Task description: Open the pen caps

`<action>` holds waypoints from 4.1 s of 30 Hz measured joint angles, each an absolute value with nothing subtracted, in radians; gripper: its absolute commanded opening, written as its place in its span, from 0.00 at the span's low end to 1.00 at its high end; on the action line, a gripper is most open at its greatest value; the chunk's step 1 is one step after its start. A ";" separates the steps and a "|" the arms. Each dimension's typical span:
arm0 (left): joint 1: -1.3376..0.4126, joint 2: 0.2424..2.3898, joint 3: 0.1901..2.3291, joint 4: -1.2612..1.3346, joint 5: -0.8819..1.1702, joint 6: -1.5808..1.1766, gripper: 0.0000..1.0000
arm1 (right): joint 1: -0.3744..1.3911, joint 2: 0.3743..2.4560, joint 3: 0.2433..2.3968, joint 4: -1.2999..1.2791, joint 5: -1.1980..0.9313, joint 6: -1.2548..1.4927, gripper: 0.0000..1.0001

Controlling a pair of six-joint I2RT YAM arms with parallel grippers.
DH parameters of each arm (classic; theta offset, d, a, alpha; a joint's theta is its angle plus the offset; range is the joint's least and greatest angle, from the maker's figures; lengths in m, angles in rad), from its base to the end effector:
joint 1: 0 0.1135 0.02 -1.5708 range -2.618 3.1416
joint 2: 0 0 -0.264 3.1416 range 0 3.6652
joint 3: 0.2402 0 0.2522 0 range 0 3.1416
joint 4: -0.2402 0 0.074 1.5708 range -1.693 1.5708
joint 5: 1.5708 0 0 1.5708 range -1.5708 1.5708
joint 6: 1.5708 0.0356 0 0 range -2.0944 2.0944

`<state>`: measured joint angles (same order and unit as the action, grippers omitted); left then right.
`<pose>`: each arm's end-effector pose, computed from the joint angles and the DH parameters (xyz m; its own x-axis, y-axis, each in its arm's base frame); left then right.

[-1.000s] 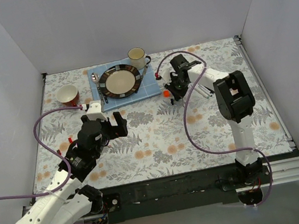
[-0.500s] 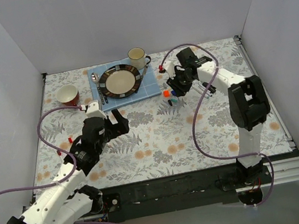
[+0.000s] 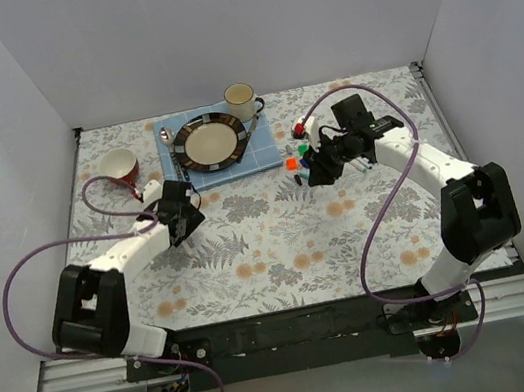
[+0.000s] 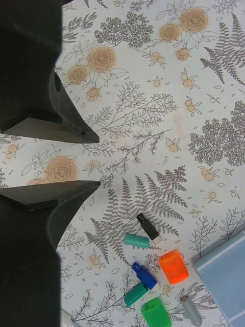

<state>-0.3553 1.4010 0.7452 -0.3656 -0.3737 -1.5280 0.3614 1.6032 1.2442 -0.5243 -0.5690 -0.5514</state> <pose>0.2502 -0.0790 0.1805 -0.1792 -0.9256 -0.3334 -0.7926 0.3366 -0.5084 0.3159 0.1399 0.2671 -0.2922 -0.5823 -0.7587 -0.9049 0.4251 0.0222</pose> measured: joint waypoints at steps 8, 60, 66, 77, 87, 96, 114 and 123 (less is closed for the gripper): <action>-0.312 1.570 0.927 -0.484 -0.471 -1.542 0.49 | 0.361 1.569 1.214 -0.488 -0.625 -0.549 0.43; -0.414 1.444 0.654 0.118 0.018 -1.569 0.00 | 0.442 1.605 1.079 -0.353 -0.982 -0.441 0.64; -0.572 1.499 0.646 0.343 0.006 -1.667 0.00 | 0.464 1.642 0.960 -0.139 -1.057 -0.218 0.68; -0.723 1.571 0.696 0.506 -0.128 -1.745 0.00 | 0.464 1.654 0.870 0.199 -0.929 0.218 0.64; -0.745 1.576 0.699 0.567 -0.182 -1.745 0.04 | 0.450 1.716 0.870 0.244 -0.894 0.328 0.01; -0.742 1.578 0.678 0.669 -0.110 -1.685 0.49 | 0.455 1.721 0.905 0.196 -0.934 0.257 0.01; -0.740 1.584 0.670 0.696 -0.055 -1.604 0.31 | 0.458 1.721 0.916 0.142 -0.991 0.171 0.01; -0.735 1.614 0.670 0.717 -0.028 -1.609 0.24 | 0.458 1.721 0.920 0.100 -0.963 0.136 0.01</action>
